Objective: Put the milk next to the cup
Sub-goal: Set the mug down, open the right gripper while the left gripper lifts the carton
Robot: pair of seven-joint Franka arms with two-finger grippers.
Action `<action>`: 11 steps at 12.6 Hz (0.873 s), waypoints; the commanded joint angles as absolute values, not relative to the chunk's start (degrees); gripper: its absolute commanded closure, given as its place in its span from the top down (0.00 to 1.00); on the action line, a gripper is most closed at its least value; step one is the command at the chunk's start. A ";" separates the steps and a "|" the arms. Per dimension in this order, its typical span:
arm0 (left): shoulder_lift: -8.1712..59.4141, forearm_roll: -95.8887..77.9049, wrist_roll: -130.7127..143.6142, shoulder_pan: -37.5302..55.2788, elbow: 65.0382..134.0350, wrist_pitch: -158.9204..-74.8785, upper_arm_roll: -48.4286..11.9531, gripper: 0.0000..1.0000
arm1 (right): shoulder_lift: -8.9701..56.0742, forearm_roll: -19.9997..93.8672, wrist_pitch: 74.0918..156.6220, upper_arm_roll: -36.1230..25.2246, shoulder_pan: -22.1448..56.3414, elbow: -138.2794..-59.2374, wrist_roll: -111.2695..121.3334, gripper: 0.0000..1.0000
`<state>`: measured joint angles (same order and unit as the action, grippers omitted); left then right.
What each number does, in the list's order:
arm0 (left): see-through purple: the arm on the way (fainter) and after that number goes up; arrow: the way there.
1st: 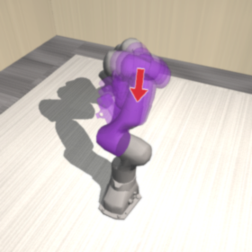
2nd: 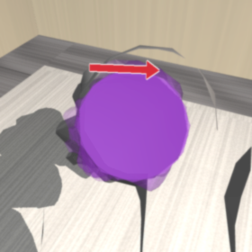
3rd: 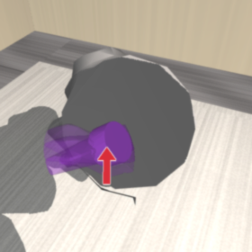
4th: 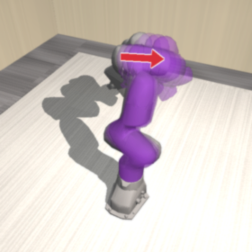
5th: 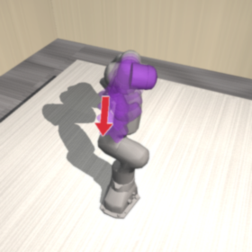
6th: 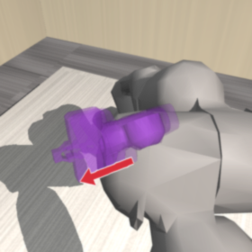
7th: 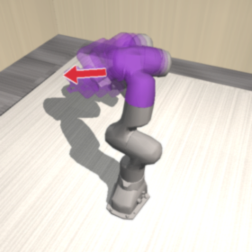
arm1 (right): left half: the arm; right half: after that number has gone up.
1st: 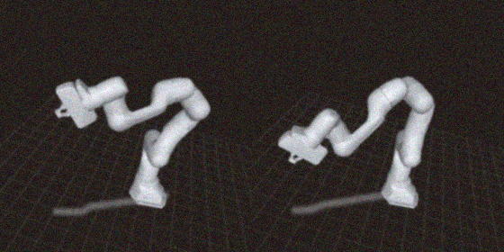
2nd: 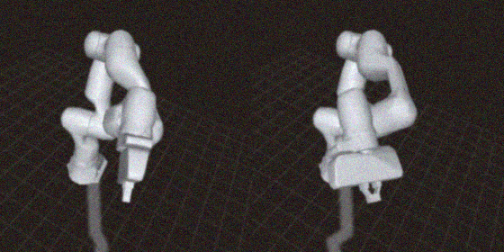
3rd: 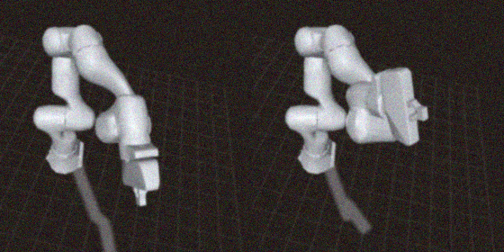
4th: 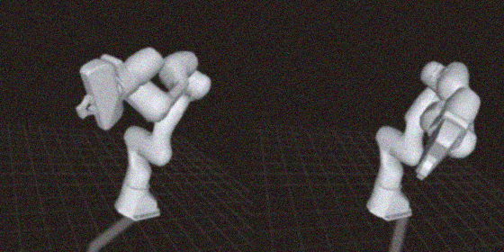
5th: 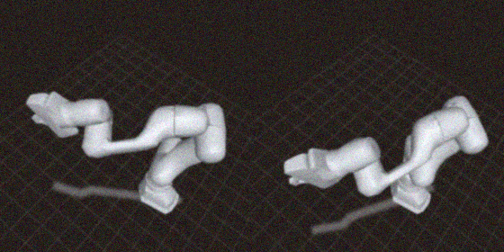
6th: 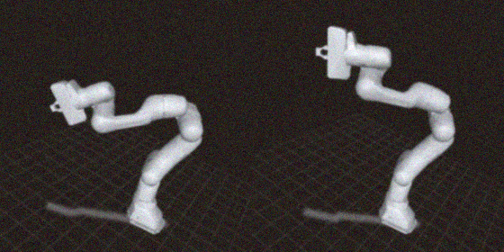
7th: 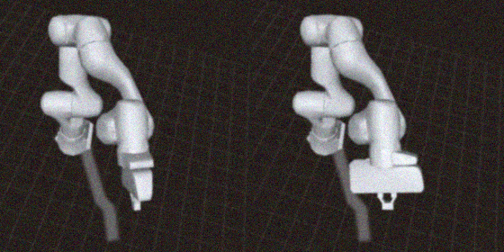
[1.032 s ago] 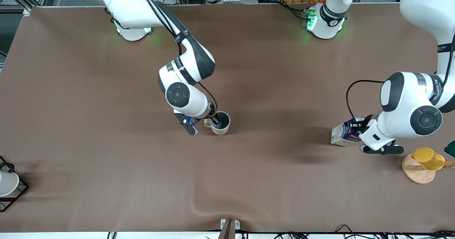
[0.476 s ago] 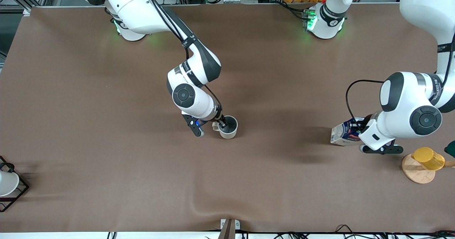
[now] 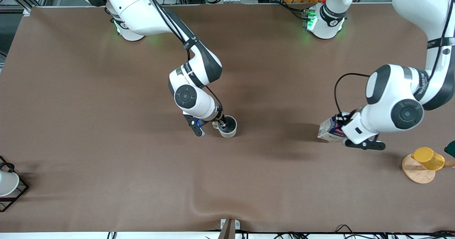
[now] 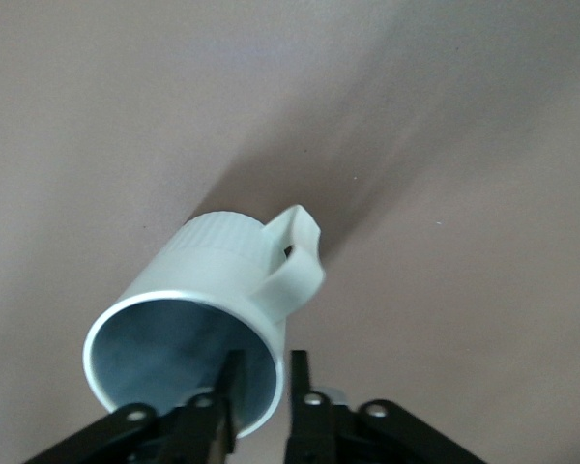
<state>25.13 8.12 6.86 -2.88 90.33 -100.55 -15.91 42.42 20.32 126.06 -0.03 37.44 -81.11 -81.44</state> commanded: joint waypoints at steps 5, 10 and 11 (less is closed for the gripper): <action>23.73 8.00 14.83 -2.38 90.53 -98.00 -24.25 0.47 | 41.05 19.34 101.57 -1.23 31.66 -68.05 -80.96 1.00; 24.69 7.91 25.99 5.51 87.64 -96.33 -25.66 0.47 | 32.52 16.63 84.67 -1.84 21.03 -68.20 -70.59 1.00; 24.96 7.82 28.28 7.71 87.37 -96.15 -25.58 0.47 | 30.61 11.74 82.99 -1.58 19.35 -68.20 -63.44 1.00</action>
